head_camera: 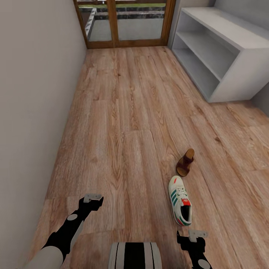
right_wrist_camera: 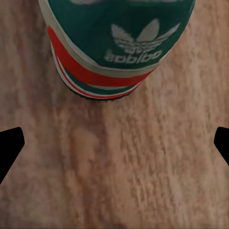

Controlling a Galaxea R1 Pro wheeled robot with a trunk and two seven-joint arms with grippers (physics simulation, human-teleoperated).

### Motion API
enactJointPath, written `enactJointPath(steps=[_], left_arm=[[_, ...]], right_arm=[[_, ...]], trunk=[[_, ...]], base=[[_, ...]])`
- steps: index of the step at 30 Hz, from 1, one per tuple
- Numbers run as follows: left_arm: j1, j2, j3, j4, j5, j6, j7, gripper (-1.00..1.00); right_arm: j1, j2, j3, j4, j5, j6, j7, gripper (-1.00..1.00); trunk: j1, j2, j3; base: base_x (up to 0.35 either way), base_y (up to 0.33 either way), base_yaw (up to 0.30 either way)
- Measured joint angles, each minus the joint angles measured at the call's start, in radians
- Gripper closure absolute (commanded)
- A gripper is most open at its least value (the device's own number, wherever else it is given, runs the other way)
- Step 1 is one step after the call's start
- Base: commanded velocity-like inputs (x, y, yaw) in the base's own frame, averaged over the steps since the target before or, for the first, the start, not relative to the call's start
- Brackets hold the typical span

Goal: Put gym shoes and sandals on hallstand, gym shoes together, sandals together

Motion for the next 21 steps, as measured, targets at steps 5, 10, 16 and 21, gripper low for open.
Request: enactJointPath(steps=[5,10,16,21], left_arm=[[0.000,0.001,0.000,-0.001,0.000,-0.001,0.000,-1.00],[0.000,0.001,0.000,-0.001,0.000,-0.001,0.000,-1.00],[0.000,0.000,0.000,0.000,0.000,-0.002,0.000,-1.00],[0.000,0.000,0.000,0.000,0.000,-0.002,0.000,-1.00]], right_arm=[[0.000,0.000,0.000,0.000,0.000,0.000,0.000,-1.00],[0.000,0.000,0.000,0.000,0.000,0.000,0.000,-1.00],[0.000,0.000,0.000,0.000,0.000,0.000,0.000,-1.00],[0.000,0.000,0.000,0.000,0.000,0.000,0.000,-1.00]], trunk=[[0.000,0.000,0.000],[0.000,0.000,-0.001],[0.000,0.000,-0.001],[0.000,0.000,-0.001]], base=[[0.110,0.037,0.000],[0.140,0.057,0.000],[0.032,0.013,0.000],[0.006,0.003,0.000]])
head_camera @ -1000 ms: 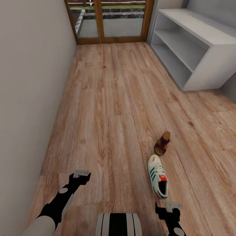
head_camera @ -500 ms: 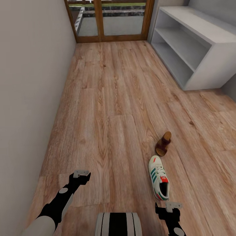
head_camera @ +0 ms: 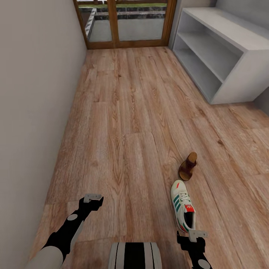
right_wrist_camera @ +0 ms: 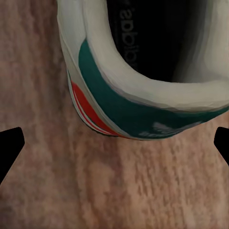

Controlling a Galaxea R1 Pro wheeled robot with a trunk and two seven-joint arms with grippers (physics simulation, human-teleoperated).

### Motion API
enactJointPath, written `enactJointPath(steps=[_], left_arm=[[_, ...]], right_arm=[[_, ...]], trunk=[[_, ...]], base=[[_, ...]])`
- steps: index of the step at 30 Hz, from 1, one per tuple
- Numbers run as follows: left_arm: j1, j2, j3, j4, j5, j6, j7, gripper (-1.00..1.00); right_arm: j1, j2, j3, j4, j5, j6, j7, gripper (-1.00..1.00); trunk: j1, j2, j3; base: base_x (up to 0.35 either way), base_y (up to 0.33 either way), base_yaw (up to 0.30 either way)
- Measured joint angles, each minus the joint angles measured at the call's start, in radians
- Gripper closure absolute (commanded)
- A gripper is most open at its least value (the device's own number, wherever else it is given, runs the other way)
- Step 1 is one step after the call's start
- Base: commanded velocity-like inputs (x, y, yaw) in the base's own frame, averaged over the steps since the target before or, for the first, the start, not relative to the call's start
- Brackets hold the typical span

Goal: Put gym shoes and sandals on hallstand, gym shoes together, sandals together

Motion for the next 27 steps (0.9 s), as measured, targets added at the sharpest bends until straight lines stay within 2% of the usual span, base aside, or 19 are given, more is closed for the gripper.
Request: enactJointPath(steps=[27], left_arm=[[0.000,0.000,0.000,0.000,0.000,0.000,0.000,-1.00]], right_arm=[[0.000,0.000,0.000,0.000,0.000,0.000,-0.001,-1.00]], trunk=[[0.000,0.000,0.000]], base=[[0.044,0.000,0.000]])
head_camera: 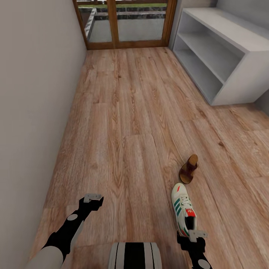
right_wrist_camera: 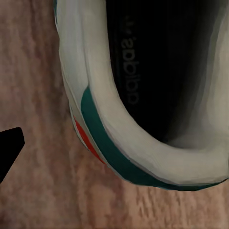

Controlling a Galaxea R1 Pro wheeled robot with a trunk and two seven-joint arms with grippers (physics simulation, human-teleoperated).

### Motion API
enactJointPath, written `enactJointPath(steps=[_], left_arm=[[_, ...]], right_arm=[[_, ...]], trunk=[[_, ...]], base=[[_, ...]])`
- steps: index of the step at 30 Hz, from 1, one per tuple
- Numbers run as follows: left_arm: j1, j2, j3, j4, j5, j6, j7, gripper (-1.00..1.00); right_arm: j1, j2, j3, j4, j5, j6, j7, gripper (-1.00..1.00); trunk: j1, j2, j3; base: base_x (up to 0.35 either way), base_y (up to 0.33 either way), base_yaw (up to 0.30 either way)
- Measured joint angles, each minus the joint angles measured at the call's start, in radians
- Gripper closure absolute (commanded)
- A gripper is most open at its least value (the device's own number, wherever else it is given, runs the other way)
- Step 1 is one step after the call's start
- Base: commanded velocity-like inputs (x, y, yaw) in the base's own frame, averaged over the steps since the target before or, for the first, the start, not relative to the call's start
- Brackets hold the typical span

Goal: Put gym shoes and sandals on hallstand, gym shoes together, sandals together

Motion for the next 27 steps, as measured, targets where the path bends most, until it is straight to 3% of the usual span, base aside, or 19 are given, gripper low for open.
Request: enactJointPath(steps=[27], left_arm=[[0.000,-0.001,0.000,-0.001,0.000,-0.003,0.000,-1.00]], right_arm=[[0.000,0.000,0.000,0.000,0.000,0.000,0.000,-1.00]], trunk=[[0.000,0.000,0.000]], base=[[0.024,0.000,0.000]])
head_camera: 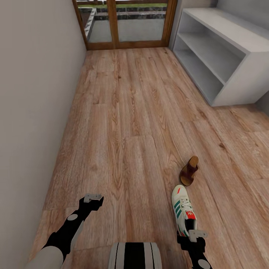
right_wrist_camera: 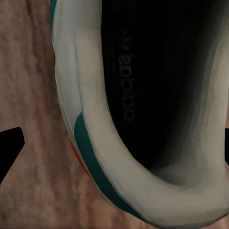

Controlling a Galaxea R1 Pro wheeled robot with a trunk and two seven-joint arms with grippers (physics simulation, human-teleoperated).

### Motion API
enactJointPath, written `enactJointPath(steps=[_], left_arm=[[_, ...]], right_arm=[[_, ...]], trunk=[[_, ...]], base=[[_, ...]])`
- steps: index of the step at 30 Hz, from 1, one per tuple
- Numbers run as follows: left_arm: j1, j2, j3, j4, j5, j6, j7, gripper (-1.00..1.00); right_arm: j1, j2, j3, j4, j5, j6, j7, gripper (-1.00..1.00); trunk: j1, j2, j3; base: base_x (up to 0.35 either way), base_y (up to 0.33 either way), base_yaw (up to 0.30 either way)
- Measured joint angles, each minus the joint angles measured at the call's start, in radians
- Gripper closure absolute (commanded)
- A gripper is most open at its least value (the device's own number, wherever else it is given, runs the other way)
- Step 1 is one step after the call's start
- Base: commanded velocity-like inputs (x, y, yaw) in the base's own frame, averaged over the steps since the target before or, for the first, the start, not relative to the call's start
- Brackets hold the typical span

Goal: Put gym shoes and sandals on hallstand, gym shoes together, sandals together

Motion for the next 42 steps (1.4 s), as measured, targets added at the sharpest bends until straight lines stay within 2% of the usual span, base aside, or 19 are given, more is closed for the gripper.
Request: enactJointPath(steps=[1,2,27,42], left_arm=[[0.000,0.000,0.000,0.000,0.000,0.000,0.000,-1.00],[0.000,0.000,0.000,0.000,0.000,0.000,0.000,-1.00],[0.000,0.001,0.000,-0.001,0.000,0.000,0.000,-1.00],[0.009,0.015,0.008,0.005,0.008,0.001,0.003,-1.00]], right_arm=[[0.000,0.000,0.000,0.000,0.000,0.000,0.000,-1.00],[0.000,0.000,0.000,0.000,0.000,0.000,0.000,1.00],[0.000,0.000,-0.001,0.000,0.000,0.000,-0.002,1.00],[0.000,-0.001,0.003,-0.001,0.006,-0.006,0.001,1.00]], trunk=[[0.000,0.000,0.000],[0.000,0.000,0.000],[0.000,0.000,0.000],[-0.007,0.003,0.058]], base=[[0.001,0.000,0.000],[0.001,0.000,0.000],[0.000,0.000,0.000],[0.000,0.000,0.000]])
